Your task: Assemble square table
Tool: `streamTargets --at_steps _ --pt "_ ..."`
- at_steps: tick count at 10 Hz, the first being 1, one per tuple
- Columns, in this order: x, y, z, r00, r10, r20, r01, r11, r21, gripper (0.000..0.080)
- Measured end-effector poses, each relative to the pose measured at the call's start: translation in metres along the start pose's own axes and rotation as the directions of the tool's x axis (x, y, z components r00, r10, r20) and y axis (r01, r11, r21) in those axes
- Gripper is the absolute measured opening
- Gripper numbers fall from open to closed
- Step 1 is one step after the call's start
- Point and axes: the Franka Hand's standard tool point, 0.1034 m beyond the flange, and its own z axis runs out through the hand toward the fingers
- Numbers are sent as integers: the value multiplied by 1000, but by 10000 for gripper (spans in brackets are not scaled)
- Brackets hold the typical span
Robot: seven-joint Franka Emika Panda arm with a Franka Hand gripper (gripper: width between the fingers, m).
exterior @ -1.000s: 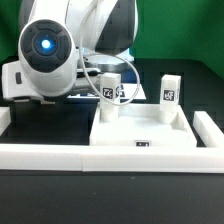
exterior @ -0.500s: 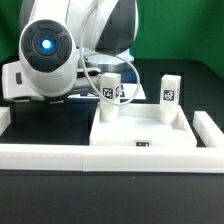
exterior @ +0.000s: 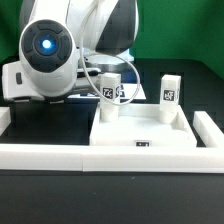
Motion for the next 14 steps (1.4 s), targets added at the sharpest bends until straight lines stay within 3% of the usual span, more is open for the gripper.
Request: streamTargets --at_steps 2,3,5,6,7,8,10,12,13,14 --pt "0 0 -2 1000 -4 -3 4 1000 -1 290" --pt "-12 -2 -17 999 -45 24 45 999 10 290" --pt "-43 -4 -73 999 -28 47 25 999 48 290" --pt "-57 -7 -92 999 -25 46 23 998 52 290" --pt "-67 -13 -106 1000 -5 18 4 999 42 290" --pt "-69 -17 -116 994 -16 -108 17 1000 12 290" --pt "-70 -12 -110 973 -19 -231 18 1000 -4 290" --pt "-66 -14 -124 917 -19 -398 11 1000 -23 290" --pt "-73 -27 -145 903 4 -430 -16 1000 -26 290" --pt "-71 -39 -173 869 -5 -495 -19 999 -44 290"
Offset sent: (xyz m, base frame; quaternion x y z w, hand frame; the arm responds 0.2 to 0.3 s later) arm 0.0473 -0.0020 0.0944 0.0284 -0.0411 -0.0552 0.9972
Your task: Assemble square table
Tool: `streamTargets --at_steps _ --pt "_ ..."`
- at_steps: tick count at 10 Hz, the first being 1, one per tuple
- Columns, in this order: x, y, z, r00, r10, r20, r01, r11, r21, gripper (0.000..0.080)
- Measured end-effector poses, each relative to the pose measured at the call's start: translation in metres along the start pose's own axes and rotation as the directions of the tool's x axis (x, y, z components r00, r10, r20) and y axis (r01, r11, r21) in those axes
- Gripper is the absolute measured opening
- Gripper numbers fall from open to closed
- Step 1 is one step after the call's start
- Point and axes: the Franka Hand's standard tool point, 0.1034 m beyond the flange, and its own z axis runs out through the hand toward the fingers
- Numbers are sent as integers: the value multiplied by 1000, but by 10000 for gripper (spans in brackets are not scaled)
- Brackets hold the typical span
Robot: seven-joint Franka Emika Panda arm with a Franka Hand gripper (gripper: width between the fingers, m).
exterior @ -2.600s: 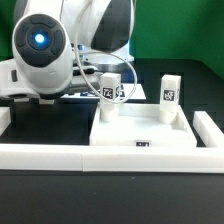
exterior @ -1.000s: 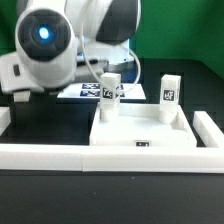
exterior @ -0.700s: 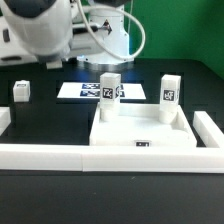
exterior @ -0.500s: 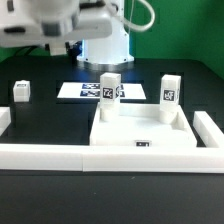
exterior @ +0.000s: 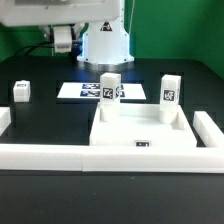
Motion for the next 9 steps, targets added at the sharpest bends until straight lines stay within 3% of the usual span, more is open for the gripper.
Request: streamTargets --at_steps 2,3,9 --pt "22 -37 -66 989 72 -133 -78 996 -40 290" --pt "30 -46 -81 976 87 -201 -98 994 -47 290" --pt "42 -42 -84 796 26 -605 -93 993 -79 290"
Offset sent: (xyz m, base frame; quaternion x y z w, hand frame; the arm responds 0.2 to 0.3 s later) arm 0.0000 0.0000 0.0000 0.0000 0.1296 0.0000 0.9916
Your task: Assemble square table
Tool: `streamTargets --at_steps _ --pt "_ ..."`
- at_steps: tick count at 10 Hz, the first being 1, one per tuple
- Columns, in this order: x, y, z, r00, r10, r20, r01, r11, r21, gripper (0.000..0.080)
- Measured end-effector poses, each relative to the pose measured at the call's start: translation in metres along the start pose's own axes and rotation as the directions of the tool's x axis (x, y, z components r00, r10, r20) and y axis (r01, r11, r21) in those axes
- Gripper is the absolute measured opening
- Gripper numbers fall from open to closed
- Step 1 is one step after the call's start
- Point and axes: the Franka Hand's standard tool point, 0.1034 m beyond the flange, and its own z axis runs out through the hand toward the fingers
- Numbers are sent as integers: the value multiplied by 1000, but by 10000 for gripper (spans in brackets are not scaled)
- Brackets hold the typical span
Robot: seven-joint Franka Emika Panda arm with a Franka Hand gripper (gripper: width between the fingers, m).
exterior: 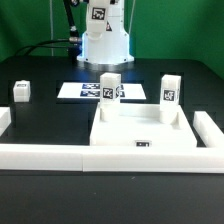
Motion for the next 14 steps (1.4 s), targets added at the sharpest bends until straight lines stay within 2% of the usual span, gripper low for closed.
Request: streamTargets --at_steps 1,3,4,5,6,7,8,12,13,14 --pt "1 -4 3 999 3 -49 -3 1000 2 290" --pt "14 -54 24 987 49 -156 -29 991 129 290" --pt "24 -73 33 973 100 -209 -70 986 149 290" --pt "35 -88 37 948 115 -297 -80 989 128 290" --pt "41 -87 39 922 102 -374 -76 994 84 290" --pt "38 -80 41 913 107 -394 -87 994 67 290" --pt "37 -82 42 917 113 -381 -91 993 76 290" --pt "36 -83 47 920 117 -375 -95 993 77 290" --pt "38 -91 57 921 139 -364 -114 989 91 290" --pt "47 -102 66 921 156 -356 -126 986 105 290"
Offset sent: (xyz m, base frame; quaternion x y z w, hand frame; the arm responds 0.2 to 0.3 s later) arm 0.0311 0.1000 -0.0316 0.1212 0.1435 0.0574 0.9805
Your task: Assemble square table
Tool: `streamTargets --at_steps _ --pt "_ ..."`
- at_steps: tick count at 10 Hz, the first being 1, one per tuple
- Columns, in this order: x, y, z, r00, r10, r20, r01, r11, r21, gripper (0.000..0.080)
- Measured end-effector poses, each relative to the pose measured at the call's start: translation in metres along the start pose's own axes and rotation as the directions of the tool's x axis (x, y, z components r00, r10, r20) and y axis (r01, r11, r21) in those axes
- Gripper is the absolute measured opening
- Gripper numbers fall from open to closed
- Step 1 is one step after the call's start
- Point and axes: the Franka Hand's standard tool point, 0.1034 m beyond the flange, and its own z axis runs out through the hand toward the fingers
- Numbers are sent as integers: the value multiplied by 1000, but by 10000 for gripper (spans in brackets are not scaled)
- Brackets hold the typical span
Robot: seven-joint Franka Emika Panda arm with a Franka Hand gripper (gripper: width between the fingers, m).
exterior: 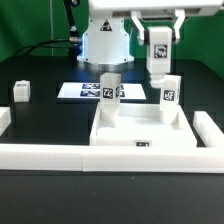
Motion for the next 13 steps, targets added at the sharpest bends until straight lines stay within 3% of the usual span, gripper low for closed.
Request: streamTargets --at_steps 2,4,8,13 --pt "2 -6 24 1000 15 11 -15 1000 -3 290" --pt "-10 -15 42 999 42 32 -42 999 -3 290" --pt "-20 -13 51 998 42 53 -41 999 -9 290" --pt "-16 -9 57 999 43 26 -42 999 -24 291"
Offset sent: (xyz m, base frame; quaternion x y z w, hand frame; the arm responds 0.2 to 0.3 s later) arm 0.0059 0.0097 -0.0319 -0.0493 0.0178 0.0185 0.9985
